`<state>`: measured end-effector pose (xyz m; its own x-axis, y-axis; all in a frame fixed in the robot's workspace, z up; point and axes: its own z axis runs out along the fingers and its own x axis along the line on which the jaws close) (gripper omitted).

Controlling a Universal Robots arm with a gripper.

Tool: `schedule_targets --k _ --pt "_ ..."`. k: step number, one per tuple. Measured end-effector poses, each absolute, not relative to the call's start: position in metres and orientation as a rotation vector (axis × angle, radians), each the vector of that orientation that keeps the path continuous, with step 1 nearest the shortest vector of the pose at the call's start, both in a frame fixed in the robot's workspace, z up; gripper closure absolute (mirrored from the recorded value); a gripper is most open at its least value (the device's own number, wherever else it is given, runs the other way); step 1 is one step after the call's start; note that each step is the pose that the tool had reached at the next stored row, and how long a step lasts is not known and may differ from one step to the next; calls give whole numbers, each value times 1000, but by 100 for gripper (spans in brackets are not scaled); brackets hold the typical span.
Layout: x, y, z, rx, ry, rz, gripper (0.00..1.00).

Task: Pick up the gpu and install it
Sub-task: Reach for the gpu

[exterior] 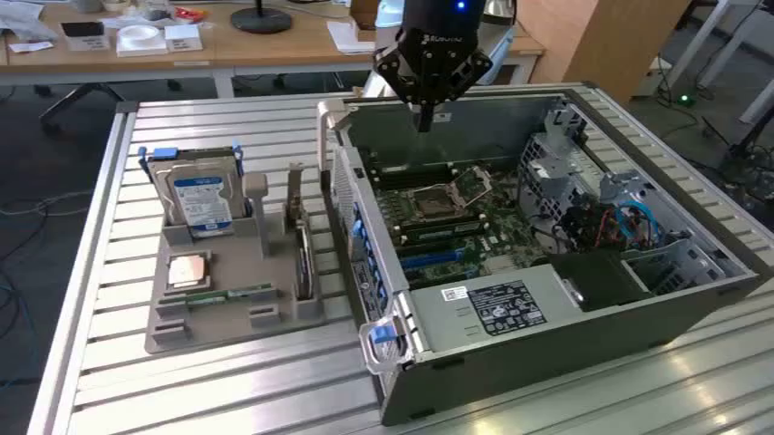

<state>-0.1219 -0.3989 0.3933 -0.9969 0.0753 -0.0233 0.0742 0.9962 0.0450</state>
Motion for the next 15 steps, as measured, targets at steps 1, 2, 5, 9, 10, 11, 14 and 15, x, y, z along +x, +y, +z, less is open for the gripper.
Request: schedule_targets --k 1,2,5,9,10,11,14,15 --pt "-122 -399 393 117 3114 69 89" --pt "-122 -399 393 116 3114 69 89" --pt "-122 -399 393 117 3114 69 89" --pt "-122 -399 393 117 3114 69 89" --pt "-122 -399 393 117 3114 69 89" --pt "-122 -399 393 117 3114 69 89" --pt "-124 -399 393 117 3113 69 89" --pt "-125 -399 393 117 3114 69 89"
